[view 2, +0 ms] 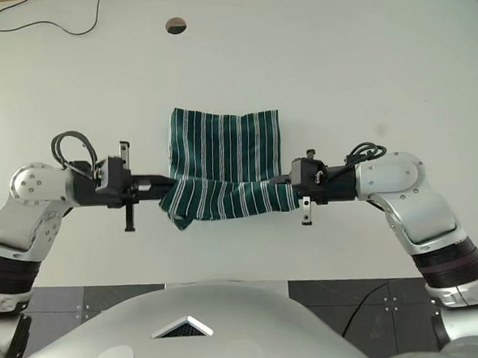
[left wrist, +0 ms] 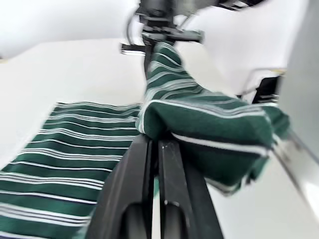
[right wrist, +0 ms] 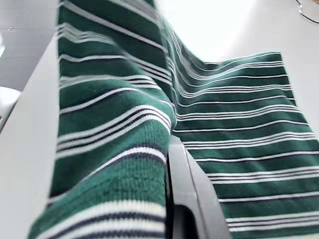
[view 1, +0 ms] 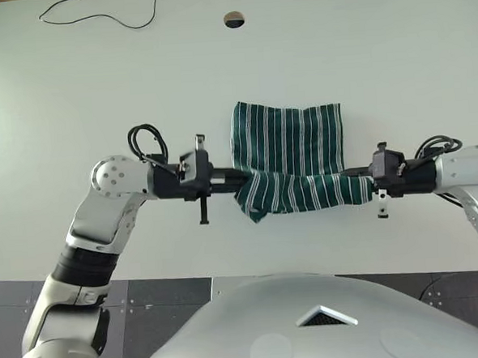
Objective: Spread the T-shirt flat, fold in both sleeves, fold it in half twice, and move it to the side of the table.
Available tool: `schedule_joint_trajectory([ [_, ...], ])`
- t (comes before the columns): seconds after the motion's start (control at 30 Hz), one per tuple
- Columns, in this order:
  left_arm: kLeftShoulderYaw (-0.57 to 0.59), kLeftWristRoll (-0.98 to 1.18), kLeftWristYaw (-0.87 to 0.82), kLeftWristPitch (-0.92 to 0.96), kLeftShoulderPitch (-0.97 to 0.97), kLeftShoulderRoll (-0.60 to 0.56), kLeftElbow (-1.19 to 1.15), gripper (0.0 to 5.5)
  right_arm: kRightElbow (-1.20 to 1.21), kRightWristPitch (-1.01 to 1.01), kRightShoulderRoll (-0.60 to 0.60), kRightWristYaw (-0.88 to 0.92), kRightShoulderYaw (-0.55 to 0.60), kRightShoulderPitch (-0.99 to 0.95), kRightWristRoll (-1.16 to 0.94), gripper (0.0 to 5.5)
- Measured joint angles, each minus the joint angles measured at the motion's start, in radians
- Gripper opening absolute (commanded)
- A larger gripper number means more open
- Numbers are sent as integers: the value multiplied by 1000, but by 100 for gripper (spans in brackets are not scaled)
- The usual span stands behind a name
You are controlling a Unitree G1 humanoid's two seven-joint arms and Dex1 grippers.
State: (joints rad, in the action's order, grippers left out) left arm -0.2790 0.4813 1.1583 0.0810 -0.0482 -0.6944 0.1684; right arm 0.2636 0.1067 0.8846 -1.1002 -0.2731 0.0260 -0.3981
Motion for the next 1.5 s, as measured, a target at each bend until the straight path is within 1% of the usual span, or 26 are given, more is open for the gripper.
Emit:
schedule_joint_trajectory([
  [0.1,-3,-80,-111,90,-72,65,-84,10,-24,97,-50,10,9,-71,-14,16],
  [0.3,-3,-161,-194,146,-131,132,-171,10,-70,353,-149,78,27,-249,-68,16],
  [0.4,8,-184,-237,173,-162,163,-225,10,-140,458,-193,103,35,-308,-87,16],
  [0.47,14,-206,-283,201,-191,194,-267,10,-236,499,-219,138,24,-346,-45,16],
  [0.57,23,-218,-319,227,-211,222,-302,10,-315,527,-242,155,-1,-358,5,16],
  [0.6,27,-221,-321,233,-214,228,-307,35,-335,531,-250,157,-9,-359,18,16],
  [0.63,36,-222,-324,242,-219,235,-312,46,-359,534,-259,160,-15,-361,31,53],
  [0.77,53,-223,-340,254,-222,237,-317,113,-427,542,-294,176,-8,-370,60,126],
  [0.8,56,-225,-340,255,-222,238,-322,136,-435,549,-303,178,2,-373,59,153],
  [0.83,60,-227,-342,255,-223,239,-333,145,-455,574,-325,189,36,-385,40,166],
  [0.9,67,-232,-346,258,-225,245,-353,186,-474,615,-351,201,86,-408,5,209],
  [1.0,82,-241,-362,263,-238,259,-385,188,-491,675,-382,206,152,-436,-50,212],
  [1.17,99,-253,-396,263,-260,296,-447,188,-544,770,-427,267,254,-462,-100,212],
  [1.23,114,-253,-411,264,-273,310,-472,188,-579,783,-446,298,269,-483,-100,212],
  [1.37,139,-257,-445,264,-305,333,-525,188,-685,744,-466,349,274,-495,-61,212],
  [1.5,157,-257,-449,264,-312,350,-552,188,-816,595,-482,420,303,-531,4,212],
])
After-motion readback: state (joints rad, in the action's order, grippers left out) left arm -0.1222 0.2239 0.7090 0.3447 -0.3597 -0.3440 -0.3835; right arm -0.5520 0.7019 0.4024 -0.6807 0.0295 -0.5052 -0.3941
